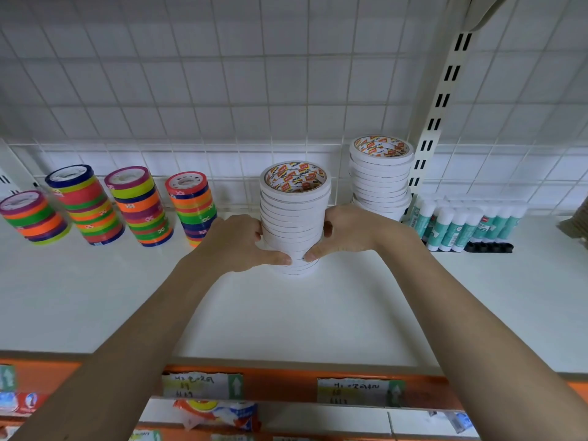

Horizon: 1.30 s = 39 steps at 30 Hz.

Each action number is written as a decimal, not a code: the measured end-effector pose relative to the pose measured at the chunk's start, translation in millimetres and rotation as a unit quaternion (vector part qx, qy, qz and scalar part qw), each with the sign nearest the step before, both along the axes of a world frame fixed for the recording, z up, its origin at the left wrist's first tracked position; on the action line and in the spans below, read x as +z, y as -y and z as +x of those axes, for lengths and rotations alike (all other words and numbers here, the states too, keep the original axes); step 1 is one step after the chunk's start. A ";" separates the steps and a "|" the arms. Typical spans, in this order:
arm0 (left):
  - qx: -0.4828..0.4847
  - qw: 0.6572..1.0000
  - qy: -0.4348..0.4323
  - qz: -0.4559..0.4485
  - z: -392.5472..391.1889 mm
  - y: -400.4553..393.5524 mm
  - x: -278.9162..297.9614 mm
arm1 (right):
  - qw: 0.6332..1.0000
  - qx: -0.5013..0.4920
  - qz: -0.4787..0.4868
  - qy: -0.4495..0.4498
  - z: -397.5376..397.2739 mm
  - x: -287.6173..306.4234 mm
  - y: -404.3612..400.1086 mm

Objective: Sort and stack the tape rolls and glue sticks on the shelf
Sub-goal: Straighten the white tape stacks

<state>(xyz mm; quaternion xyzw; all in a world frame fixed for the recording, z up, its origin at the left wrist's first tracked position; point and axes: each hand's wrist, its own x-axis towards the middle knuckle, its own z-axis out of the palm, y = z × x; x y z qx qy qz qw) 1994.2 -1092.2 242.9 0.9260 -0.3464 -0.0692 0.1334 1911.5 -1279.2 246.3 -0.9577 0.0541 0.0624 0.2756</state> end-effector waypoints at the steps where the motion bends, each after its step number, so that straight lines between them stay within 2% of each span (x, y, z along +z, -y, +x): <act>1: -0.001 1.000 0.001 0.001 0.1 0.3 0.3 | 1.000 -0.001 0.000 0.000 0.0 0.2 0.2; 13: 0.003 1.000 -0.017 -0.019 -1.4 -3.0 -3.7 | 1.000 -0.018 0.011 -0.015 0.0 -4.1 4.2; 19: 0.002 0.999 -0.017 0.038 1.1 -10.5 -14.4 | 0.997 -0.031 -0.038 -0.059 -5.2 -26.6 3.0; 27: -0.005 0.998 -0.048 -0.039 -4.0 0.5 -29.0 | 0.999 -0.032 -0.026 0.015 -7.4 -44.7 5.6; 35: -0.010 0.997 -0.045 -0.069 2.1 0.4 -43.4 | 0.998 -0.036 -0.055 0.017 -2.8 -40.0 4.8; 39: -0.016 0.997 -0.043 -0.064 4.1 0.1 -46.2 | 0.999 -0.033 -0.035 0.013 -1.6 -40.9 3.9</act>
